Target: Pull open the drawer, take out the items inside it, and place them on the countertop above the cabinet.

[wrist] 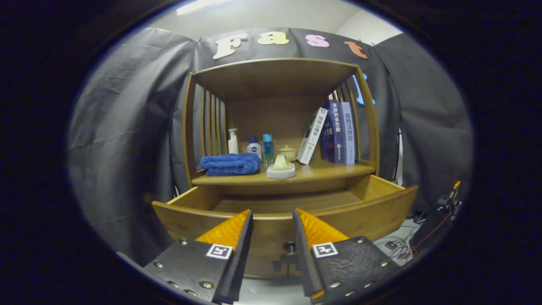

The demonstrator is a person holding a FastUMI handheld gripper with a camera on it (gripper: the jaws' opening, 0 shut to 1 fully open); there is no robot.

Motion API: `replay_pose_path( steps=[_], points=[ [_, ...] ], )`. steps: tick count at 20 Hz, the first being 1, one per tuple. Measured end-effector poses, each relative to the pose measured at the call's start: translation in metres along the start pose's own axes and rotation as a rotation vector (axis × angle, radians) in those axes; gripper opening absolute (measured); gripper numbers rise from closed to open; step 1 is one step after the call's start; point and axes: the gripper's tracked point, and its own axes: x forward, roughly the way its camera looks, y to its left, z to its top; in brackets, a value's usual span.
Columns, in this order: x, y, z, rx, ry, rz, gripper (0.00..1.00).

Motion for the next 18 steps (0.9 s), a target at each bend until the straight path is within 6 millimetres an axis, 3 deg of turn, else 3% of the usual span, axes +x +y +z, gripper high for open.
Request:
replay_pose_path(
  steps=[3, 6, 7, 11, 18],
  points=[
    [0.008, -0.001, -0.016, 0.019, 0.029, 0.0, 0.59],
    [0.016, -0.001, -0.014, 0.041, -0.004, 0.003, 0.6],
    [0.019, -0.003, -0.015, 0.043, -0.006, -0.003, 0.7],
    [0.021, -0.009, -0.017, 0.057, -0.017, -0.005, 0.84],
    [0.03, -0.012, -0.009, 0.07, -0.03, -0.031, 0.85]
  ],
)
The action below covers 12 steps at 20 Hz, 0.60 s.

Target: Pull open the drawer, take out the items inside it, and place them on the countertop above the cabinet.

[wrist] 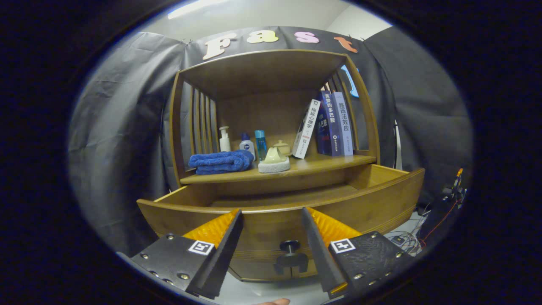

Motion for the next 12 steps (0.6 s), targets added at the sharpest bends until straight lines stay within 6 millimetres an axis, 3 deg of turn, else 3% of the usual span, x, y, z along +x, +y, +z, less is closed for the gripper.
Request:
replay_pose_path(
  steps=[4, 12],
  points=[
    [0.015, -0.003, 0.0, 0.002, 0.036, 0.02, 0.9],
    [0.034, -0.002, -0.002, 0.02, 0.054, 0.023, 0.9]
  ],
)
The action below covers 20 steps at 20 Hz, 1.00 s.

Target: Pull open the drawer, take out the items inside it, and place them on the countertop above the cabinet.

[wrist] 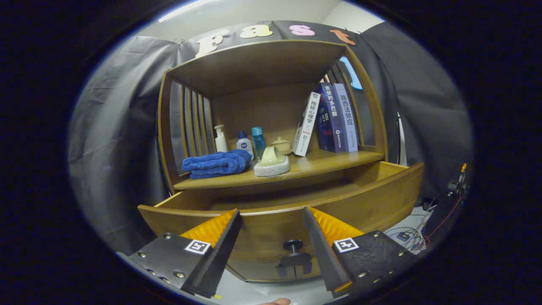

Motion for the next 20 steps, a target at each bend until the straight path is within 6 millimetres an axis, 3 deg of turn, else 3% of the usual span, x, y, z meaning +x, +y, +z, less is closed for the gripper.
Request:
replay_pose_path(
  steps=[5, 14, 20],
  points=[
    [0.011, -0.001, 0.002, 0.039, -0.005, 0.023, 0.9],
    [0.076, 0.002, 0.004, 0.011, 0.029, 0.053, 0.91],
    [0.097, -0.001, 0.004, 0.029, 0.033, 0.058, 0.9]
  ],
)
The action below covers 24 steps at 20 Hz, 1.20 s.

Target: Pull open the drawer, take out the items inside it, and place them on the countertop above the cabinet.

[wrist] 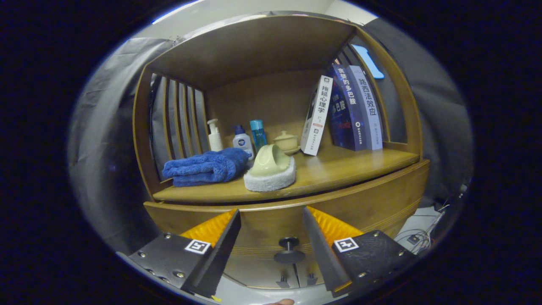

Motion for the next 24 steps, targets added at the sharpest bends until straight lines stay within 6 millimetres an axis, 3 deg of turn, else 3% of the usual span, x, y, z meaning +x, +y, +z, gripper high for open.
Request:
replay_pose_path(
  steps=[7, 21, 24],
  points=[
    [0.01, 0.0, 0.002, 0.004, -0.002, 0.016, 0.91],
    [0.009, 0.002, 0.005, 0.018, 0.057, 0.0, 0.91],
    [0.004, 0.012, 0.018, 0.011, 0.042, 0.009, 0.94]
  ],
)
